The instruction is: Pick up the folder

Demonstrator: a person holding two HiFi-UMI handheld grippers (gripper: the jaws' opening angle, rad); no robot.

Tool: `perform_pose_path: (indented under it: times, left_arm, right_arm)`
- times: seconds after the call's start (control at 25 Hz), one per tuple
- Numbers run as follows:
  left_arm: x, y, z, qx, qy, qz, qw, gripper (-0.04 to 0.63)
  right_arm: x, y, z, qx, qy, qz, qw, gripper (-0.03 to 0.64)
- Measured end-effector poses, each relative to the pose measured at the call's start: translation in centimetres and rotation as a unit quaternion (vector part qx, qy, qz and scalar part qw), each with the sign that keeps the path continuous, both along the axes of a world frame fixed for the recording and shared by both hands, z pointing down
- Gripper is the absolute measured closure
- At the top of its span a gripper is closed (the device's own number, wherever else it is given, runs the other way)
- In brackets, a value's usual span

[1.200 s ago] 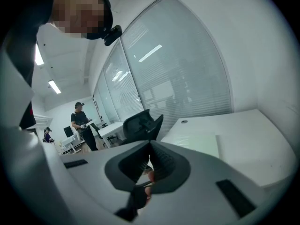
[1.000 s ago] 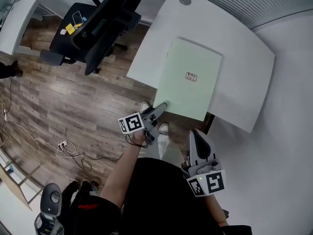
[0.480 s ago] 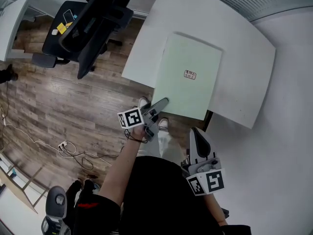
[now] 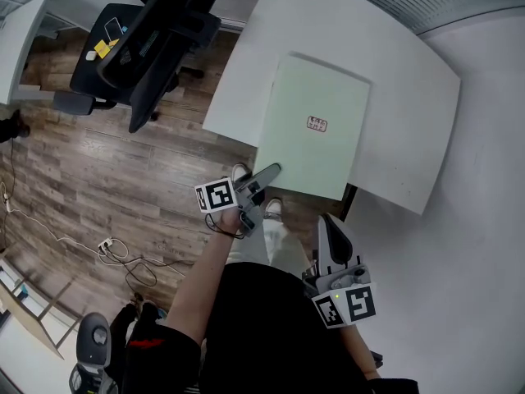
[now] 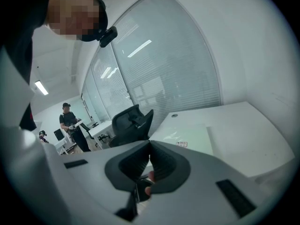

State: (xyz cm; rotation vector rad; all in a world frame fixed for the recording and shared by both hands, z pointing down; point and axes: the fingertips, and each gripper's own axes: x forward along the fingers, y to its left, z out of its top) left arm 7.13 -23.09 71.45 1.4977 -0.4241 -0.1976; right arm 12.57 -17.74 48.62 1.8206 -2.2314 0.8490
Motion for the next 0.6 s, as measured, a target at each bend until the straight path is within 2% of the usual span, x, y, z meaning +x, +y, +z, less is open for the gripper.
perform_pose_path:
  times: [0.32, 0.6]
  left_arm:
    - [-0.2, -0.1, -1.1, 0.007, -0.002, -0.007, 1.0, 0.308]
    - [-0.2, 1.4, -2.5, 0.014, 0.002, -0.012, 0.9998, 0.311]
  right_arm:
    - [0.7, 0.1, -0.7, 0.012, -0.013, 0.003, 1.0, 0.615]
    - [1.0, -0.1, -1.4, 0.031, -0.021, -0.015, 0.999, 0.615]
